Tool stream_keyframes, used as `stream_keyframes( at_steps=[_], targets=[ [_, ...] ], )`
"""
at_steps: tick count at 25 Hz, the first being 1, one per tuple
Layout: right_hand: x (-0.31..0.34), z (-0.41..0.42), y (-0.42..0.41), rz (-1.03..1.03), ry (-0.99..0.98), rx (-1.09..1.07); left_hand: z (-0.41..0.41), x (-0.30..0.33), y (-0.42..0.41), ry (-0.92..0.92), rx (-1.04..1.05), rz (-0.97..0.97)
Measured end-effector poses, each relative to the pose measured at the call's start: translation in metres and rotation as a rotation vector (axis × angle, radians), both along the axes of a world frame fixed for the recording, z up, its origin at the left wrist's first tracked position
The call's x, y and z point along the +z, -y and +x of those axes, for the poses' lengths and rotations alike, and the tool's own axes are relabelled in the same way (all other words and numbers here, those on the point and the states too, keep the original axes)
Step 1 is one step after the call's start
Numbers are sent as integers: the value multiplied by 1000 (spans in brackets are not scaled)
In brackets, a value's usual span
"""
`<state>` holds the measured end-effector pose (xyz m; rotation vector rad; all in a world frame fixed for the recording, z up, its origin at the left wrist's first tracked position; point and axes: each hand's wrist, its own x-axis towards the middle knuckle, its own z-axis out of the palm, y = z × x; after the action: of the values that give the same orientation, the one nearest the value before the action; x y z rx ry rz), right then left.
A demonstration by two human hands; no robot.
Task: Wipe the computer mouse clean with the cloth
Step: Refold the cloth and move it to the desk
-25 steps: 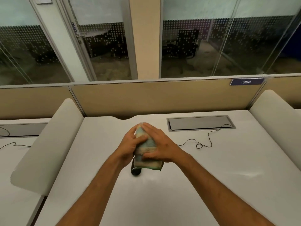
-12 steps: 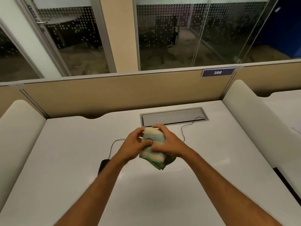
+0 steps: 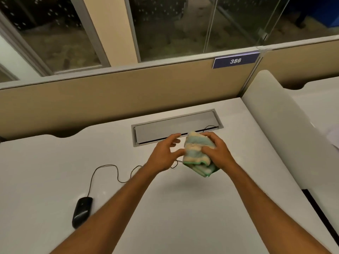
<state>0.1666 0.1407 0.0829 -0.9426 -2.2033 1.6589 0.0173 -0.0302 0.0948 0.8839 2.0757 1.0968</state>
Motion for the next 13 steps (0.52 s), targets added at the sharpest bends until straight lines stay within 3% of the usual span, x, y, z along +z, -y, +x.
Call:
stream_keyframes(
  at_steps=[7,9,13],
  targets=[
    [-84,30,-135,256,230,-494,-27,-65,-87,-141,-155,-97],
    [-110,30,-156,416,361,-482,-36,-82,-98,-165,-182,-111],
    [-152,33,-153,597,747,-167,-50,-94,-96,-174,-172,-132]
  ],
)
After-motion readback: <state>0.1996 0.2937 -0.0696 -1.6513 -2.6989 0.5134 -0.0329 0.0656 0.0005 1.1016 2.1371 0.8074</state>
